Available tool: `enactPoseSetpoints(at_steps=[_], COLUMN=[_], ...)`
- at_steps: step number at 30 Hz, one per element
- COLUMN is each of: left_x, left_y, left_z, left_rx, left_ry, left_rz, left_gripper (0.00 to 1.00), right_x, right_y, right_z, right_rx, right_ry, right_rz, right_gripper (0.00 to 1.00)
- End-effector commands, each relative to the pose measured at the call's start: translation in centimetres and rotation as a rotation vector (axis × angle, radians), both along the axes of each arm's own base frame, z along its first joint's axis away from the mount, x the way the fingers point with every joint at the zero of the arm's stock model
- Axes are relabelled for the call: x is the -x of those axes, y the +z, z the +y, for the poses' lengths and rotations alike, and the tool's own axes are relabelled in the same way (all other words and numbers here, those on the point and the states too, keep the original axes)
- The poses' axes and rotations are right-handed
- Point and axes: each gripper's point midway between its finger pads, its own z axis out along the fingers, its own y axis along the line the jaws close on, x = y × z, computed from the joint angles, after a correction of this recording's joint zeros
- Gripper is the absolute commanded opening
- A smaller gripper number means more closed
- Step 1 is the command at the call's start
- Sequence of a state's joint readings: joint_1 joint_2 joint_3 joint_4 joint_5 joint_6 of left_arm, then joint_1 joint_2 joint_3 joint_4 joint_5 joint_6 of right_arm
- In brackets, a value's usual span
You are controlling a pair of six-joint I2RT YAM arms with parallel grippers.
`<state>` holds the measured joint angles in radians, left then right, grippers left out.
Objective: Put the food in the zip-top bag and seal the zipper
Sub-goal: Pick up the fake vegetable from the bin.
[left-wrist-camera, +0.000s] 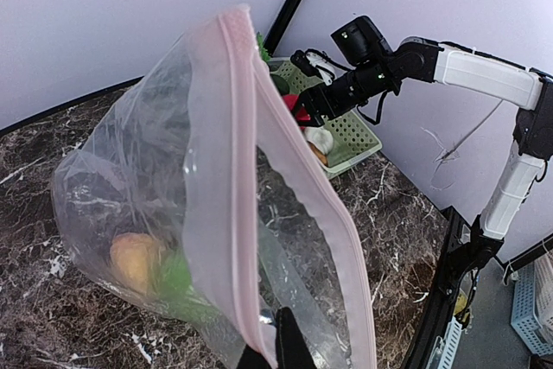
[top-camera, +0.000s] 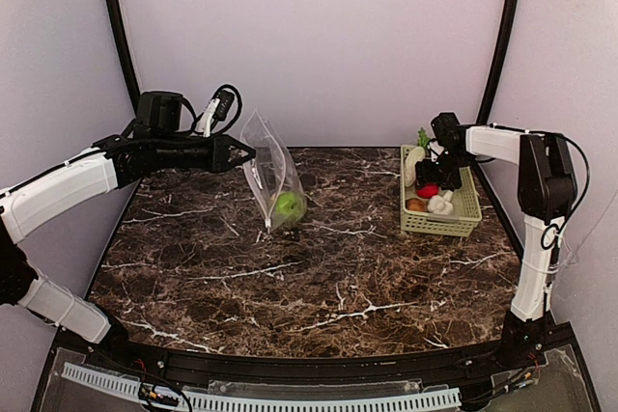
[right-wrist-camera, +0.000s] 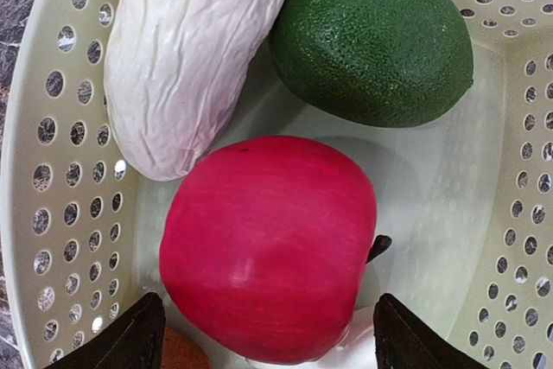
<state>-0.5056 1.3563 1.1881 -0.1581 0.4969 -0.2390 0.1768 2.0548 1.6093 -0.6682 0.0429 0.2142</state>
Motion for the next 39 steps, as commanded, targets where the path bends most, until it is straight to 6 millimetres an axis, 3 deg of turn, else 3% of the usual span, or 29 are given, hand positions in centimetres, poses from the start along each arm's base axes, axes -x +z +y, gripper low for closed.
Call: enactPoseSetpoints(at_steps=[1, 15, 27, 35, 39], left_x=[0.3, 0.2, 0.2, 0.2, 0.2], left_y=[-0.2, -0.4, -0.5, -0.5, -0.5], left_z=[0.2, 0.1, 0.1, 0.1, 0.1], left_rx=[0.004, 0.002, 0.0, 0.001, 0.001], left_ry=[-0.008, -0.008, -0.01, -0.008, -0.007], left_rz=[0.007, 0.014, 0.017, 0.017, 0.015], left_gripper=[0.01, 0.01, 0.01, 0.01, 0.01], right_x=[-0.6, -1.9, -2.2, -1.8, -0.4], right_y=[0.0, -0.6, -0.5, 1.1, 4.0], right_z=[-0.2, 0.1, -0.6, -0.3, 0.8], right_rx=[0.03, 0.057, 0.105, 0.1, 0.107], right_ry=[-0.004, 0.023, -0.004, 0.002, 0.024], right_rz=[-0.02, -0.029, -0.033, -0.062, -0.114], right_gripper=[0.81, 0.84, 0.65, 0.59, 0.58])
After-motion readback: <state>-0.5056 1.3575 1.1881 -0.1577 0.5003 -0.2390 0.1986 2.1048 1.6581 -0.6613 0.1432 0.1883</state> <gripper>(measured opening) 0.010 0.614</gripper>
